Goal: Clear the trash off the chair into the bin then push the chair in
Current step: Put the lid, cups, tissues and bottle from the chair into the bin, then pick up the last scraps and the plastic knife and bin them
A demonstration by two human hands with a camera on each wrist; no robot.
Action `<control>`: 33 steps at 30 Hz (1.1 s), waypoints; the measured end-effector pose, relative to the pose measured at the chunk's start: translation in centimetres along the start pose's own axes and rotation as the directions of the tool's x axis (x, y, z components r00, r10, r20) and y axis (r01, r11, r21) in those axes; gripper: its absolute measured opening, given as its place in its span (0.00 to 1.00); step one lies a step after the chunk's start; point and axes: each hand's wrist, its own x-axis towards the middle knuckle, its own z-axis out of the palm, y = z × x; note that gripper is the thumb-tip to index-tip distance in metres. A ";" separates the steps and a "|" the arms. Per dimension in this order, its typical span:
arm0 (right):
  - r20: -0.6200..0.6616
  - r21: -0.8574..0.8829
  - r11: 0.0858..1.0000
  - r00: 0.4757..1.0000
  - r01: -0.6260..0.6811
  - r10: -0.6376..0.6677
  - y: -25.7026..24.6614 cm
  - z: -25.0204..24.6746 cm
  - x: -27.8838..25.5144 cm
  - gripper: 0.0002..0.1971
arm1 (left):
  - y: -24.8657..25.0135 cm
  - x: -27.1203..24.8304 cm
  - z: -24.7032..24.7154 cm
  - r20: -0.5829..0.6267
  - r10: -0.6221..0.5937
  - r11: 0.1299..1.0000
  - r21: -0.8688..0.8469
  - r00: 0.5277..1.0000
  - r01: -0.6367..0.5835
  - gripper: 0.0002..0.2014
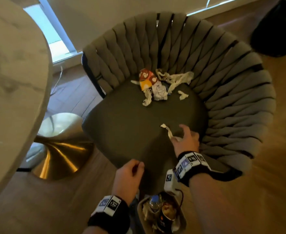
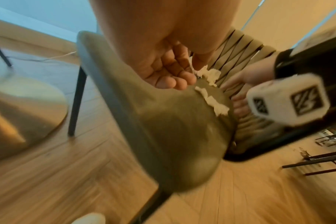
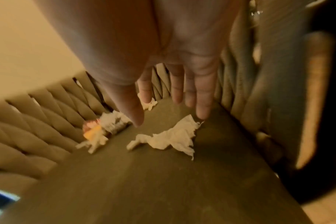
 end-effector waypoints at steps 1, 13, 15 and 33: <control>0.053 -0.090 0.995 0.998 -0.040 0.045 -0.7 0.5 1.3 0.24 | 1.1 1.7 -0.9 -0.004 0.029 1.000 0.000 1.000 -0.029 0.05; 0.046 -0.038 0.999 0.999 -0.004 0.006 -1.6 -0.2 5.3 0.17 | 13.1 25.2 -5.0 -0.186 0.201 0.930 0.344 0.962 -0.128 0.42; -0.063 -0.013 1.000 0.998 0.025 -0.025 -2.9 -1.2 7.1 0.17 | 15.0 27.7 -4.1 -0.236 0.029 0.956 0.290 0.971 0.042 0.55; 0.079 -0.401 0.910 0.994 0.105 -0.080 -8.5 0.0 17.4 0.09 | 10.8 29.7 -2.0 -0.110 0.169 0.955 0.263 0.979 -0.135 0.19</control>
